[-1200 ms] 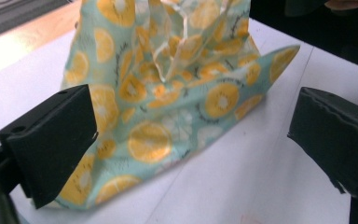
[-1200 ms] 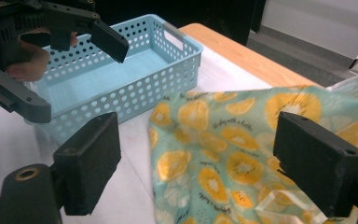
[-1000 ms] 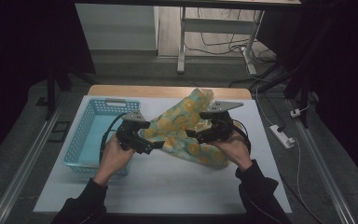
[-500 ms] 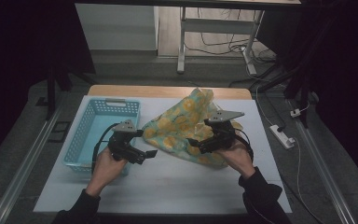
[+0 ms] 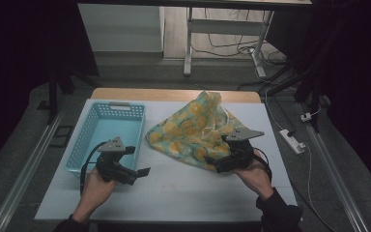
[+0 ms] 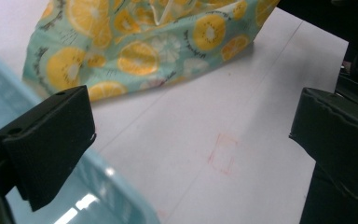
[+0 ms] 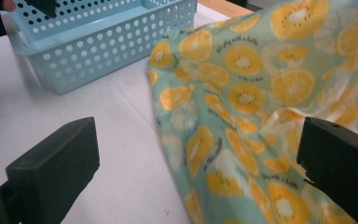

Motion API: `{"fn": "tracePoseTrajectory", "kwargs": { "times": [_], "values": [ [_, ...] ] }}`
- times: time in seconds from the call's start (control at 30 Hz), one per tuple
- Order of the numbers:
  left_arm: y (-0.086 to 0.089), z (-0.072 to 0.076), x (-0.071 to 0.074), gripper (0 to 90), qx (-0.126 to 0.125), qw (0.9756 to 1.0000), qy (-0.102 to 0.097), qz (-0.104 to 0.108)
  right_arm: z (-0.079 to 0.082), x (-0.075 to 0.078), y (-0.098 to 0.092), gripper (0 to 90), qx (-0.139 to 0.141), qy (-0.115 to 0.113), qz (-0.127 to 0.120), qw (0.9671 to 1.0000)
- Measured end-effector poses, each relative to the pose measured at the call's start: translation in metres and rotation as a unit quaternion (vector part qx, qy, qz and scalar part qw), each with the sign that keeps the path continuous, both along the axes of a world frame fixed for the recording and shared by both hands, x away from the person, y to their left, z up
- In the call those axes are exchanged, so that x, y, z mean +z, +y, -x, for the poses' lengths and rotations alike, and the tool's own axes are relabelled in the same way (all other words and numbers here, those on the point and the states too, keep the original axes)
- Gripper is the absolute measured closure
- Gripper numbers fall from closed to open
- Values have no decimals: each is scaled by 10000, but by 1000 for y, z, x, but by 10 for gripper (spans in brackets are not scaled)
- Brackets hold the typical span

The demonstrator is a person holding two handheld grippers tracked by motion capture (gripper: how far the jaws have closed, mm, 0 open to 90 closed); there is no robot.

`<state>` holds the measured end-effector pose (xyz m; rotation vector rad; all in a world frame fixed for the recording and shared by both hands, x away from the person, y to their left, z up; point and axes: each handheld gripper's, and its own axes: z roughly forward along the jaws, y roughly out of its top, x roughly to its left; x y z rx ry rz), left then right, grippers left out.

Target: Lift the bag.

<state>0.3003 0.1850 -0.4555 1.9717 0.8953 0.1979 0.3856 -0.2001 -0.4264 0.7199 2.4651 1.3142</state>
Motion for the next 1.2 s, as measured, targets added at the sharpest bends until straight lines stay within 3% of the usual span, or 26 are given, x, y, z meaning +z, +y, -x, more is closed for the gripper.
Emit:
{"fn": "tracePoseTrajectory", "kwargs": {
  "times": [0.17,0.3,0.43,0.67,0.8,0.97,1.2],
  "values": [
    [11,18,-4,1,162,9998,6,85,14,-6,-11,0,-93,-88,-21,9999],
    [19,34,-8,1,301,9995,-17,24,27,-7,-22,0,-216,-165,-55,9996],
    [29,49,-11,0,506,9987,-55,-43,39,-10,-35,0,-366,-168,-113,9991],
    [44,69,-24,1,760,9971,19,-102,55,-23,-54,0,-614,-98,3,9981],
    [52,80,-30,1,928,9955,64,-182,64,-31,-63,0,-758,-97,124,9970],
    [57,92,-39,1,1176,9919,98,-479,73,-42,-79,0,-996,-7,210,9948],
    [71,97,-56,1,1298,9897,349,-502,82,-59,-103,0,-1362,155,376,9898]
  ]
}}
